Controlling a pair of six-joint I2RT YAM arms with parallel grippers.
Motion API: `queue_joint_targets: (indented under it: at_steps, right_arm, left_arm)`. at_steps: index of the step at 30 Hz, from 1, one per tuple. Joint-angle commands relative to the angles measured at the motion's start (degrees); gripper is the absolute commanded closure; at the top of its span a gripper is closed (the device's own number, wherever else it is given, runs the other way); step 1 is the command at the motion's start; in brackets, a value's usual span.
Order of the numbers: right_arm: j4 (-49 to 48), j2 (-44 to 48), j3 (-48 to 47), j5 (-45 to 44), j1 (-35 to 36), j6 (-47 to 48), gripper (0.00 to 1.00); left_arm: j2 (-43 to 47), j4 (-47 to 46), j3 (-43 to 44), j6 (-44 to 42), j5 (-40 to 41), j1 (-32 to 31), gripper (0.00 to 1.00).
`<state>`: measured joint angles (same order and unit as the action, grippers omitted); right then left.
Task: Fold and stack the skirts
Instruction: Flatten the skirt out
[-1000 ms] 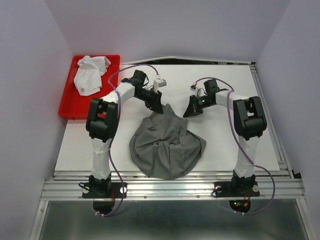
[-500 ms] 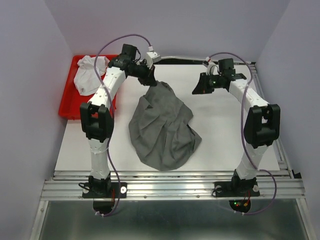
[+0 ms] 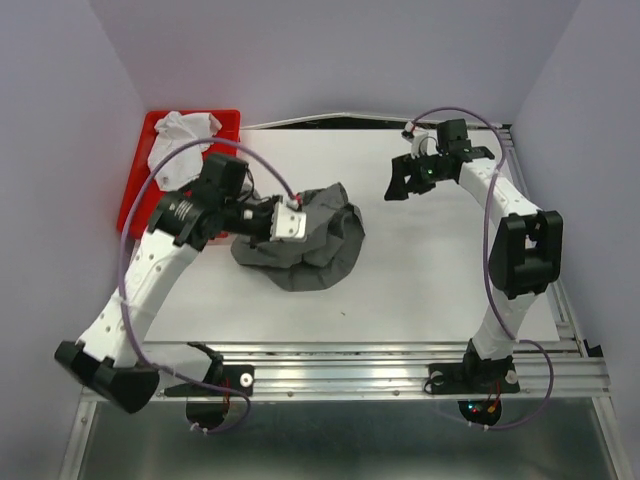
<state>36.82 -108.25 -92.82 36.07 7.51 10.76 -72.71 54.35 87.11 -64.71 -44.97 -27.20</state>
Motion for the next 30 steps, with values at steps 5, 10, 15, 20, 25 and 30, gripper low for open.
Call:
queue_joint_targets:
  at_steps: [5, 10, 15, 20, 25, 30]
  right_arm:
    - [3.9, 1.7, 7.9, 7.1, 0.2, 5.5, 0.14]
    - [3.3, 4.2, 15.3, 11.2, 4.5, 3.0, 0.15]
    - [3.3, 8.0, 22.0, 14.3, 5.3, 1.6, 0.17]
    - [3.6, 10.2, 24.3, 13.7, 5.3, 1.5, 0.20]
    - [1.2, 11.8, 26.9, 15.1, 5.3, -0.9, 0.22]
    - [0.9, 12.8, 28.9, 14.9, 5.3, -1.5, 0.26]
  left_arm:
    - [11.2, -9.3, -24.1, 2.6, 3.1, -0.8, 0.99]
    - [11.8, -16.4, -34.0, 10.9, 6.1, -0.9, 0.60]
    - [10.4, -11.0, -31.2, 5.0, 4.9, -1.0, 0.13]
    - [3.7, -3.7, -19.9, 2.4, 5.9, -4.4, 0.07]
    - [-3.7, -4.7, -8.9, 3.4, 10.2, -7.3, 0.07]
    - [-16.7, -0.2, 3.3, -2.4, 12.9, -8.1, 0.21]
